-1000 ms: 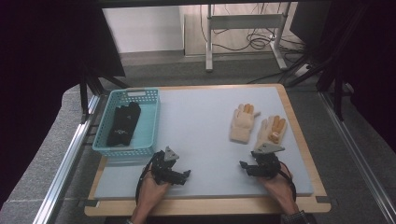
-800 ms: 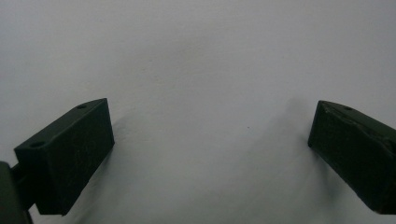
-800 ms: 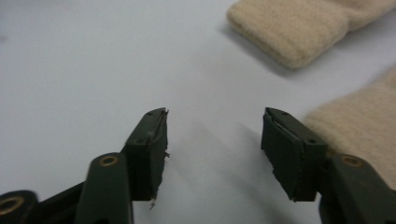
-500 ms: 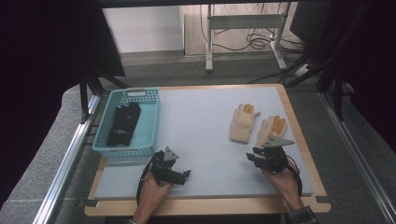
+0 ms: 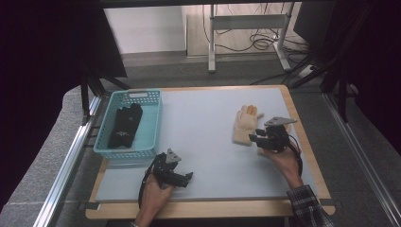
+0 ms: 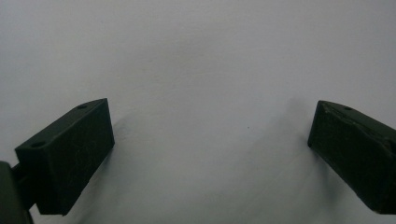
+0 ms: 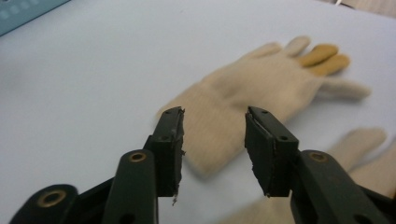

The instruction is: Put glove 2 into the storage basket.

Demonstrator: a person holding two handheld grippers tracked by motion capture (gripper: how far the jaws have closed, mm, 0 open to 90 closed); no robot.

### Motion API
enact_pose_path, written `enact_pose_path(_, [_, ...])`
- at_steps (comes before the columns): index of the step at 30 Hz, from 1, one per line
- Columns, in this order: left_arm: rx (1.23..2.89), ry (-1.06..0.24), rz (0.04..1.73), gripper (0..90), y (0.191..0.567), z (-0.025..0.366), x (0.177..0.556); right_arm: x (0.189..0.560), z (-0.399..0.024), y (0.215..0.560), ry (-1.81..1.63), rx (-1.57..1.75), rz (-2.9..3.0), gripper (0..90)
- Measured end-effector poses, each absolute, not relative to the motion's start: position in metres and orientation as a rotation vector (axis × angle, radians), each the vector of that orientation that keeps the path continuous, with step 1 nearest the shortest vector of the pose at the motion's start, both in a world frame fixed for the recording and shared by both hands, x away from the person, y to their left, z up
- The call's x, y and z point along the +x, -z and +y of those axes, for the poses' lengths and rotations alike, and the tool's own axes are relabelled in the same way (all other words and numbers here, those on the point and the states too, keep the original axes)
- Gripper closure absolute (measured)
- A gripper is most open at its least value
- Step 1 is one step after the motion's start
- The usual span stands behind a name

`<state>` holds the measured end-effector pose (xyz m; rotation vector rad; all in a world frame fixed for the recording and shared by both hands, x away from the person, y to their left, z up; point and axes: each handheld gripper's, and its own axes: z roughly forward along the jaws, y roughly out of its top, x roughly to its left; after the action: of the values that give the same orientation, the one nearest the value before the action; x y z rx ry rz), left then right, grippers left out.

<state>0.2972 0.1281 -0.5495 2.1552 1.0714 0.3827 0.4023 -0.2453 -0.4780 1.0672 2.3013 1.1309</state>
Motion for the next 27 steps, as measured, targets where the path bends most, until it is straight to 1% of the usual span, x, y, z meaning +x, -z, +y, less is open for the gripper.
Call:
enact_pose_path(5, [2.152,-0.384,1.073,0.5,0.550,0.128,0.297,0.430,-0.237,0.476,-1.086,1.065,2.294,46.7])
enact_pose_path(13, [2.155,-0.382,1.071,0.5,0.549,0.128,0.297,0.469,-0.220,0.490,-1.017,1.050,2.298,28.9])
enact_pose_path(17, [2.155,-0.382,1.071,0.5,0.549,0.128,0.297,0.485,-0.212,0.502,-0.943,1.063,2.313,23.9])
enact_pose_path(20, [2.154,-0.382,1.071,0.5,0.550,0.128,0.297,0.496,-0.209,0.512,-0.875,1.067,2.330,22.0])
enact_pose_path(22, [2.155,-0.381,1.071,0.4,0.550,0.128,0.297,0.500,-0.209,0.517,-0.842,1.075,2.342,22.3])
enact_pose_path(25, [2.155,-0.382,1.071,0.5,0.550,0.128,0.297,0.501,-0.208,0.517,-0.835,1.116,2.360,36.5])
enact_pose_path(27, [2.155,-0.382,1.071,0.4,0.550,0.128,0.297,0.498,-0.208,0.514,-0.822,1.120,2.377,50.6])
